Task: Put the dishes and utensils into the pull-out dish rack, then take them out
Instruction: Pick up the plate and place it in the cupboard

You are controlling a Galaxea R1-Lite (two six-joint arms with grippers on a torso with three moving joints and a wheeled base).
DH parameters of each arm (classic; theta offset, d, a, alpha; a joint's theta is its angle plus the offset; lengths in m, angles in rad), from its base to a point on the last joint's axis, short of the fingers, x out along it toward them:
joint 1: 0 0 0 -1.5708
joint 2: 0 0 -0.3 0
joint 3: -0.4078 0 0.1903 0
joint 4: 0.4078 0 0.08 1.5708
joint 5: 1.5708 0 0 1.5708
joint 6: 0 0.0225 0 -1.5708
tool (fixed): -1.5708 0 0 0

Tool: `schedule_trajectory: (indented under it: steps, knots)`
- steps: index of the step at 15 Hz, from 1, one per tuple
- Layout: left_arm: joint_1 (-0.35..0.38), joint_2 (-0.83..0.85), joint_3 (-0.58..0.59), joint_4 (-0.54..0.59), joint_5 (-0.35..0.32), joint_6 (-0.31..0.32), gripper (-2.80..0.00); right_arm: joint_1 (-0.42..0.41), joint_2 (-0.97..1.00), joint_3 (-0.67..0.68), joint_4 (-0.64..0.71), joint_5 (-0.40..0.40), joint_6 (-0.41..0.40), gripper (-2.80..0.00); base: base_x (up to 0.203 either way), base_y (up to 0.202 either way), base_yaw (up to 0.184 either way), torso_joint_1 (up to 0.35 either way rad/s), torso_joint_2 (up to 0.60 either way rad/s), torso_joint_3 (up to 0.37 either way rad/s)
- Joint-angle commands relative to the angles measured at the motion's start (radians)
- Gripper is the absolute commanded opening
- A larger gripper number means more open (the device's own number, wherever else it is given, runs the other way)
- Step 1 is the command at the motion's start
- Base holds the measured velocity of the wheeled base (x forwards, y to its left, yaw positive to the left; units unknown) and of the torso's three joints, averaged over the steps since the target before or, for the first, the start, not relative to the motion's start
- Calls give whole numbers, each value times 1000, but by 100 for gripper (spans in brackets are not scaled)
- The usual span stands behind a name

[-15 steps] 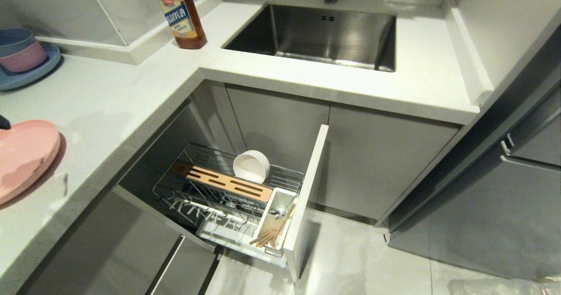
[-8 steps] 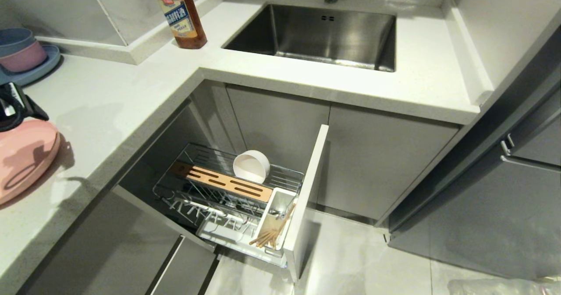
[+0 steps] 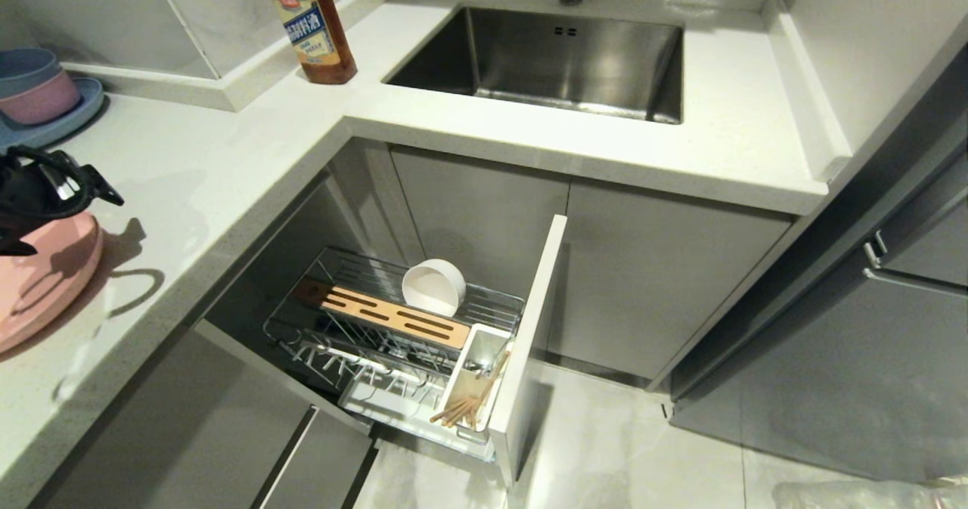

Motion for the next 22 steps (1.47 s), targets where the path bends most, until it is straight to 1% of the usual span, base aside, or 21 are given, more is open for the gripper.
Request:
schedule_trajectory:
  steps: [1, 8, 9, 22]
  knots:
    - [4, 29, -2, 1, 1, -4, 0, 0, 0, 2, 0, 0, 0, -280, 0, 0, 0, 0, 0, 0]
    - [6, 59, -18, 3, 0, -5, 0, 0, 0, 2, 1, 0, 0, -280, 0, 0, 0, 0, 0, 0]
    - [6, 59, -16, 3, 0, -5, -280, 0, 0, 2, 0, 0, 0, -280, 0, 0, 0, 0, 0, 0]
    - [2, 57, -24, 3, -3, -5, -280, 0, 0, 3, 0, 0, 0, -280, 0, 0, 0, 0, 0, 0]
